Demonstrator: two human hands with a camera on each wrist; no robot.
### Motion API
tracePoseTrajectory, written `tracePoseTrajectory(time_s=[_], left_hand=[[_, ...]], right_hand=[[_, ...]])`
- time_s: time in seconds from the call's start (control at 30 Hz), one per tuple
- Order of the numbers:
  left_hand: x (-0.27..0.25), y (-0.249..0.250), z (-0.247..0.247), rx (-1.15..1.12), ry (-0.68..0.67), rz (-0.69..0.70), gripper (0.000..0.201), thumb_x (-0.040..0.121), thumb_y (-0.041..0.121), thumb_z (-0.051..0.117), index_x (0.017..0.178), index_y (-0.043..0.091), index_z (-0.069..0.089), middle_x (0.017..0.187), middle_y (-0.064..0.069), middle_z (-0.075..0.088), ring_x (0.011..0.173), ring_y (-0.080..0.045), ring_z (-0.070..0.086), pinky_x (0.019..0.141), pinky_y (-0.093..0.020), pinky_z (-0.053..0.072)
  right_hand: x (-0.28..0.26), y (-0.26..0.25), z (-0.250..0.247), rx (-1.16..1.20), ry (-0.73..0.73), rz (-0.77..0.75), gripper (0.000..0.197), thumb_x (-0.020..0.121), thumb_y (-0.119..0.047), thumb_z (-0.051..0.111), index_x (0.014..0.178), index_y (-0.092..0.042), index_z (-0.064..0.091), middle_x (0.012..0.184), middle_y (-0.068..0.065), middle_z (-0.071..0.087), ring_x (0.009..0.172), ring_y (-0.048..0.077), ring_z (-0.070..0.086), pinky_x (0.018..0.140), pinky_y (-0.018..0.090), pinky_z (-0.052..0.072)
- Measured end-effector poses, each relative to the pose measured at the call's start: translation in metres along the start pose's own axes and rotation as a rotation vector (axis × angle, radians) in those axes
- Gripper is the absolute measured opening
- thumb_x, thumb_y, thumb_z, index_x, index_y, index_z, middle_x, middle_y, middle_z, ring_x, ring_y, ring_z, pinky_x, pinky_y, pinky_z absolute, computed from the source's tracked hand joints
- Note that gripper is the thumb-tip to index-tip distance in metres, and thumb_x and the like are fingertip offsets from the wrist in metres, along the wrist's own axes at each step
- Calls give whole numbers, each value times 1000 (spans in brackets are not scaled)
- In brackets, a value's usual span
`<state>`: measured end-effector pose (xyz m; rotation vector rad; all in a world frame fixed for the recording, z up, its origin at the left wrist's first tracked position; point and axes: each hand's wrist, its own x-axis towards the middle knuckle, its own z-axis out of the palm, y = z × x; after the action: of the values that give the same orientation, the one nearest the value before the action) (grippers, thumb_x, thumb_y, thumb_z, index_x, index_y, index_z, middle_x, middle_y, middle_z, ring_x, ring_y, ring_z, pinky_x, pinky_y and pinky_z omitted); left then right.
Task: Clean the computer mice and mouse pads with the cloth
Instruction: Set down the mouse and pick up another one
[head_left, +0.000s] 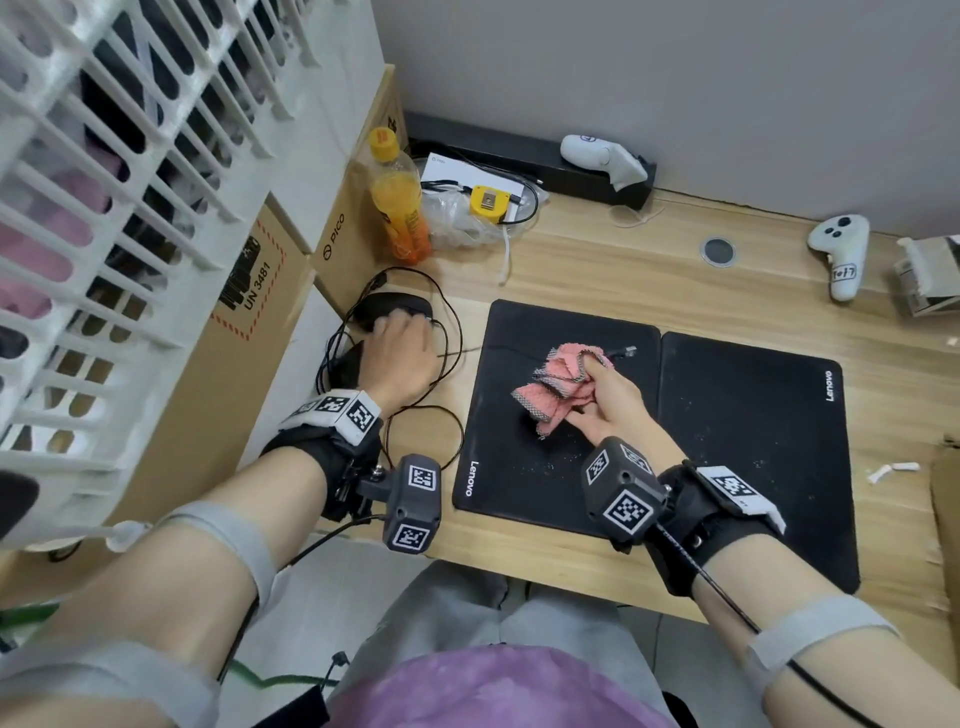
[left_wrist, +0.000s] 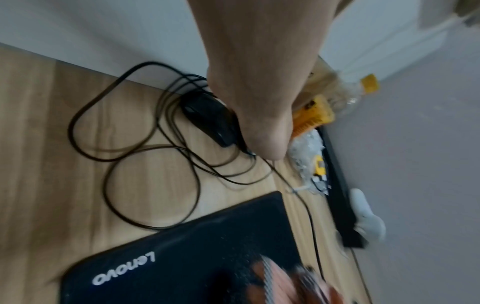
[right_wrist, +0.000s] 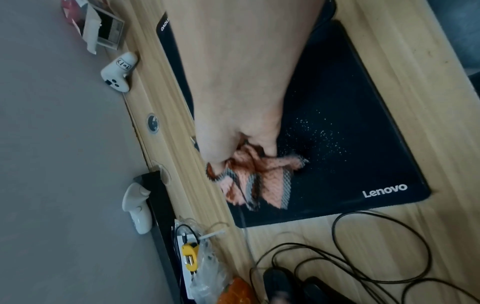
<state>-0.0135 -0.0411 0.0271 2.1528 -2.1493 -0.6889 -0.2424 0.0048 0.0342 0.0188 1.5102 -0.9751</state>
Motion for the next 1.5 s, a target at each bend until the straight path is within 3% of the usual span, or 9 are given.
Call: tracePoseTrajectory(time_s=[0.2, 0.57, 0.67, 0.77, 0.87, 1.0, 1.17, 1.33, 1.5], left_hand=[[5, 77, -22, -223, -114, 309, 30, 101, 23, 36, 114, 15, 62, 113, -4, 66, 105, -23, 59, 84, -34, 43], [-8, 90, -12, -93, -25, 261, 36, 96, 46, 40, 74, 24, 58, 74, 3, 65, 78, -20, 57, 59, -32, 30], [-7, 85, -14, -117, -80, 317, 28, 94, 41, 47, 82, 28, 69, 64, 8, 59, 73, -16, 54, 58, -29, 35], [-8, 81, -13, -186, -192, 421, 25, 93, 36, 52, 80, 29, 72, 56, 13, 55, 62, -6, 52, 57, -28, 37], [-6, 78, -8, -187, -238, 458, 28, 91, 40, 48, 81, 30, 72, 70, 10, 68, 71, -9, 61, 69, -36, 52], [-7, 77, -9, -234, -307, 514, 25, 92, 40, 50, 84, 29, 72, 80, 11, 69, 80, -10, 62, 77, -39, 51], [-11, 76, -15, -250, -428, 512, 27, 96, 29, 50, 71, 24, 62, 58, 14, 52, 58, -4, 45, 60, -21, 37], [-16, 76, -22, -212, -619, 410, 31, 95, 19, 47, 66, 15, 37, 68, -2, 37, 62, -14, 31, 59, -29, 26], [-18, 67, -26, -240, -705, 337, 38, 93, 13, 49, 61, 19, 28, 64, 1, 29, 63, -16, 25, 60, -31, 21]], right_hand=[[-3, 4, 20, -98, -166, -72, 15, 97, -10, 54, 103, -7, 67, 102, 19, 71, 92, 31, 68, 94, 52, 52], [-1, 5, 10, 111, -276, -79, 22, 101, -11, 45, 109, -2, 63, 103, 16, 69, 94, 25, 67, 90, 41, 52], [1, 4, -4, 258, -216, -56, 28, 104, -22, 40, 116, -3, 58, 113, 16, 65, 101, 25, 64, 86, 39, 52], [4, 1, -15, 326, -235, -11, 37, 102, -31, 44, 125, -5, 56, 130, 19, 58, 116, 32, 59, 99, 46, 48], [4, -2, -18, 342, -328, 37, 47, 98, -35, 43, 133, -6, 51, 135, 21, 54, 120, 40, 57, 103, 57, 42], [2, -8, -17, 409, -391, 42, 55, 96, -36, 33, 140, -5, 44, 139, 24, 51, 126, 45, 50, 105, 61, 37], [-4, -13, -10, 432, -403, -10, 48, 98, -24, 33, 137, 1, 46, 136, 25, 54, 126, 41, 52, 109, 51, 38], [-9, -6, -1, 185, -454, -14, 44, 94, -4, 44, 137, 4, 45, 136, 25, 53, 125, 37, 53, 105, 45, 43], [-5, 1, 5, -52, -502, -62, 40, 91, 11, 46, 130, 10, 49, 129, 30, 56, 119, 41, 56, 103, 51, 45]])
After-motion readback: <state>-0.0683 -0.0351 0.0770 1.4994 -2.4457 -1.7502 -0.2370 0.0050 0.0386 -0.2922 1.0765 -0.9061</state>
